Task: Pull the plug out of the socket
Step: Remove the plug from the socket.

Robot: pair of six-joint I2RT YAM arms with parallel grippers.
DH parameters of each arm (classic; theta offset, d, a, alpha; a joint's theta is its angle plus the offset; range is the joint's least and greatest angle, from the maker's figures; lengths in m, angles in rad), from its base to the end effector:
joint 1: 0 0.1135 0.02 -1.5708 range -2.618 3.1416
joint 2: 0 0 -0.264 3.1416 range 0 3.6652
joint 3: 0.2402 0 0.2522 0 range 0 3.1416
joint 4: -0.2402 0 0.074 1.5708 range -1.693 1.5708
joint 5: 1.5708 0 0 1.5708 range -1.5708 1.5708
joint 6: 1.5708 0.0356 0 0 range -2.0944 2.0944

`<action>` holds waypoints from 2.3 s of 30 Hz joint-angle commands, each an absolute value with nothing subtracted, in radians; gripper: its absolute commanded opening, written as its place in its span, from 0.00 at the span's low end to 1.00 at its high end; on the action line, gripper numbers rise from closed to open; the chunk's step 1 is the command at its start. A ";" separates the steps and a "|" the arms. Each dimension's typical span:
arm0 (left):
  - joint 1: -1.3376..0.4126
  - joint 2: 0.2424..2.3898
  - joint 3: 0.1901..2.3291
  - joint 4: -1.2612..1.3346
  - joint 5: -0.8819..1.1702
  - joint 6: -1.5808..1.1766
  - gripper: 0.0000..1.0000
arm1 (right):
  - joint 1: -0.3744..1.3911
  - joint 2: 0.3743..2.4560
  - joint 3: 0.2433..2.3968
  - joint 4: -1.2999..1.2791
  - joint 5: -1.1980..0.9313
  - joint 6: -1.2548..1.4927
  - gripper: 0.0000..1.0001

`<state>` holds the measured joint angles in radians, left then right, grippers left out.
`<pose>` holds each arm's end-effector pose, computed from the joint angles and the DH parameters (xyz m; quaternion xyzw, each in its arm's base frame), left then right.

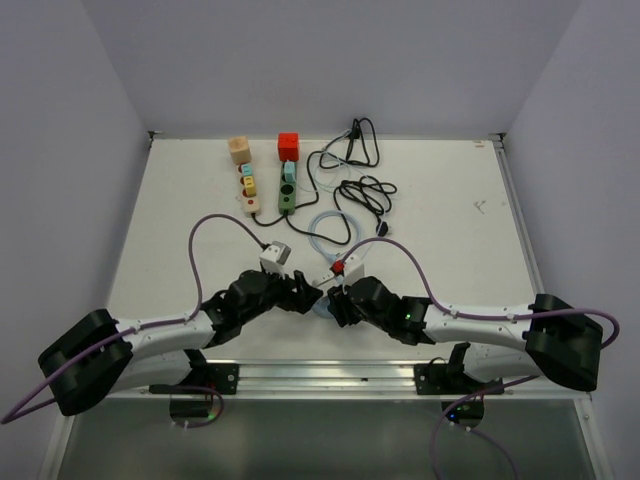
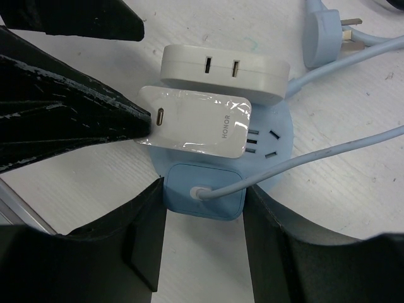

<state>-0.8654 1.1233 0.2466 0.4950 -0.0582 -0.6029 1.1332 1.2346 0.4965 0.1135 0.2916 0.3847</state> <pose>0.1379 -0.1587 0.1608 0.0922 0.8231 -0.3572 0.4318 0.1119 0.2150 0.1791 -0.2603 0.8440 0.2164 0.4161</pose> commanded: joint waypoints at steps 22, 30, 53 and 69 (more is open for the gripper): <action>-0.870 1.170 0.141 0.506 -0.169 -0.638 0.82 | 1.253 1.385 0.701 -0.096 0.437 0.448 0.02; -0.871 1.170 0.152 0.474 -0.175 -0.629 0.82 | 1.278 1.391 0.687 -0.084 0.472 0.486 0.03; -0.882 1.181 0.114 0.486 -0.169 -0.655 0.82 | 1.222 1.338 0.690 -0.090 0.437 0.545 0.04; -0.885 1.189 0.124 0.445 -0.187 -0.647 0.85 | 1.189 1.230 0.597 -0.014 0.330 0.629 0.07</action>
<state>-0.8795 1.1538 0.1589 0.6476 -0.1276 -0.6983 1.2213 1.3117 0.6388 -0.1062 0.4377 0.5678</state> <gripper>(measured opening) 0.847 0.498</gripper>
